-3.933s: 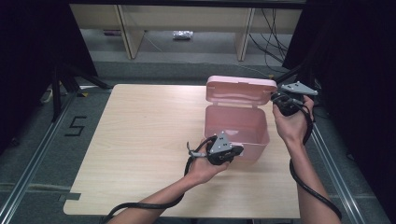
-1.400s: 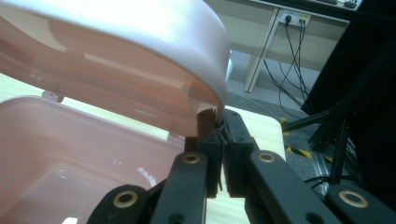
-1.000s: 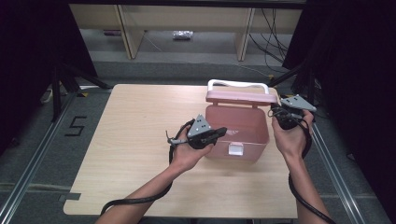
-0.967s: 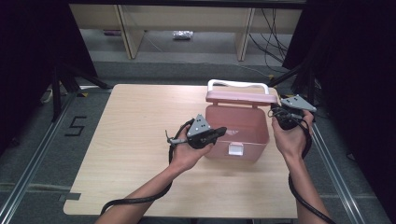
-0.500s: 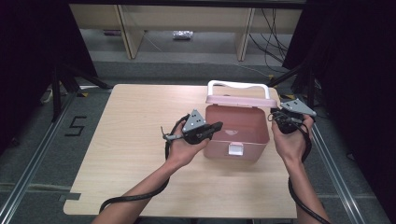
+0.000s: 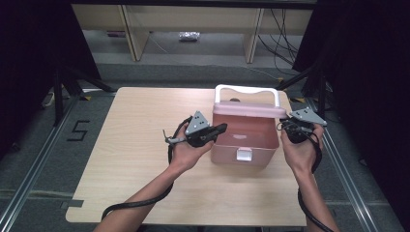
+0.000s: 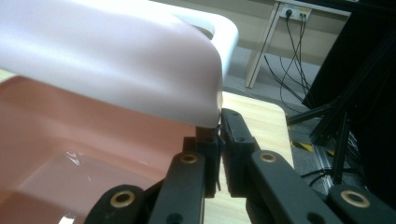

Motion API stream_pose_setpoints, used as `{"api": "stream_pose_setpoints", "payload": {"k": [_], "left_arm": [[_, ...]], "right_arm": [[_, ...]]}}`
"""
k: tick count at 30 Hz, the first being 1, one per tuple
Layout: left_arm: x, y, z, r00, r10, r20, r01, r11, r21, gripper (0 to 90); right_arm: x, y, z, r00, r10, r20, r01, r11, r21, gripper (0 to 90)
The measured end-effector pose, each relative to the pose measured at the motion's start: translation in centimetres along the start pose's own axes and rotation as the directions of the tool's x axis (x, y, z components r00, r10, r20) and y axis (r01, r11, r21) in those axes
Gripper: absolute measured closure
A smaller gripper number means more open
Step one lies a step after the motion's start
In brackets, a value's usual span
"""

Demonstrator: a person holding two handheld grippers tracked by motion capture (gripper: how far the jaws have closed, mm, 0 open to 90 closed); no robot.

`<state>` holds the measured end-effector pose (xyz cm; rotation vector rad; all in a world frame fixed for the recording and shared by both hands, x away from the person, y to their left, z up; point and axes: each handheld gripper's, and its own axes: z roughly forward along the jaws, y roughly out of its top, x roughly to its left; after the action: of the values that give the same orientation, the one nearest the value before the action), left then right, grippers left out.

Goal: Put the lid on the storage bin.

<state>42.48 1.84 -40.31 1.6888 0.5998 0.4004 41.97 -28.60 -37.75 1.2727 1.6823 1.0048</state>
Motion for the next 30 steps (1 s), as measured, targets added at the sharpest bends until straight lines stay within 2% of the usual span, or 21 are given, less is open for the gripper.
{"api": "stream_pose_setpoints", "payload": {"k": [1,2,5,6,7,10,11,12,13,15,19,20,23,24,25,26,27,28,29,30], "left_arm": [[0.0,0.0,0.0,1.0000,0.000,-0.001,0.000,1.0000,-0.003,90.0],[0.1,0.1,0.0,1.0000,-0.001,-0.001,0.001,1.0000,-0.004,90.0],[0.2,0.2,-0.1,1.0000,-0.002,-0.006,0.002,1.0000,-0.005,90.0],[0.2,0.2,-0.1,1.0000,-0.003,-0.007,0.003,1.0000,-0.006,90.0],[0.3,0.2,-0.1,1.0000,-0.002,-0.008,0.002,1.0000,-0.007,90.0],[0.4,0.2,-0.1,0.9999,-0.004,-0.011,0.003,1.0000,-0.007,90.0],[0.4,0.2,-0.1,0.9999,-0.003,-0.012,0.003,1.0000,-0.007,90.0],[0.4,0.2,-0.1,0.9999,-0.001,-0.011,0.001,1.0000,-0.006,90.0],[0.5,0.2,-0.1,0.9999,-0.005,-0.012,0.004,1.0000,-0.007,90.0],[0.5,0.1,0.0,0.9999,-0.008,-0.013,0.007,1.0000,-0.006,90.0],[0.6,0.0,0.0,0.9998,-0.011,-0.016,0.011,0.9999,-0.008,90.0],[0.6,0.0,0.1,0.9998,-0.012,-0.016,0.012,0.9999,-0.008,90.0],[0.6,0.1,0.0,0.9998,-0.011,-0.016,0.011,0.9999,-0.008,90.0],[0.6,0.1,0.0,0.9998,-0.010,-0.016,0.010,0.9999,-0.007,90.0],[0.6,0.0,0.0,0.9998,-0.010,-0.015,0.010,0.9999,-0.006,90.0],[0.6,0.0,0.1,0.9999,-0.009,-0.014,0.009,0.9999,-0.007,90.0],[0.6,0.0,0.1,0.9999,-0.009,-0.013,0.009,0.9999,-0.006,90.0],[0.7,-0.1,0.0,0.9999,-0.007,-0.013,0.007,1.0000,-0.005,90.0],[0.7,-0.1,0.0,0.9999,-0.007,-0.012,0.007,1.0000,-0.005,90.0],[0.7,-0.1,0.0,0.9999,-0.007,-0.011,0.007,1.0000,-0.005,90.0]], "right_arm": [[-0.2,0.0,-0.1,0.9998,-0.018,-0.013,0.019,1.000,0.013,87.1],[0.0,0.0,-0.2,0.9999,0.005,-0.012,-0.005,1.000,0.028,87.1],[-0.2,-0.2,-0.1,0.9997,-0.021,-0.010,0.022,1.000,0.009,87.0],[0.0,-0.3,-0.2,0.9998,0.006,-0.020,-0.006,1.000,0.025,87.0],[-0.1,-0.4,-0.2,1.0000,-0.008,-0.004,0.008,1.000,0.016,87.0],[0.0,-0.6,-0.2,1.0000,-0.007,-0.006,0.007,1.000,0.015,86.9],[0.0,-0.6,-0.3,0.9999,0.009,-0.011,-0.008,1.000,0.027,86.9],[-0.1,-0.7,-0.3,0.9999,-0.008,-0.013,0.008,1.000,0.026,87.0],[0.1,-0.8,-0.3,0.9997,0.021,-0.012,-0.021,1.000,0.023,87.0],[-0.1,-0.9,-0.2,0.9999,-0.011,-0.010,0.012,1.000,0.012,87.0],[-0.1,-1.2,-0.2,0.9998,0.006,-0.021,-0.005,1.000,0.030,87.3],[0.1,-1.3,-0.3,0.9993,0.029,-0.023,-0.028,0.999,0.038,87.3],[-0.1,-1.6,-0.2,0.9996,0.007,-0.028,-0.006,0.999,0.036,87.9],[0.1,-1.8,-0.2,0.9987,0.038,-0.035,-0.037,0.998,0.049,88.8],[-0.3,-1.8,-0.2,0.9996,-0.007,-0.029,0.008,0.999,0.040,89.6],[-0.1,-2.0,-0.2,0.9987,0.038,-0.035,-0.036,0.998,0.046,89.6],[-0.2,-2.0,-0.3,0.9988,0.023,-0.042,-0.021,0.998,0.051,89.0],[0.0,-2.1,-0.3,0.9976,0.056,-0.041,-0.053,0.997,0.062,88.4],[-0.1,-2.3,-0.2,0.9982,0.041,-0.044,-0.038,0.997,0.068,88.4],[-0.1,-2.4,-0.3,0.9974,0.046,-0.055,-0.041,0.996,0.083,88.2]]}}
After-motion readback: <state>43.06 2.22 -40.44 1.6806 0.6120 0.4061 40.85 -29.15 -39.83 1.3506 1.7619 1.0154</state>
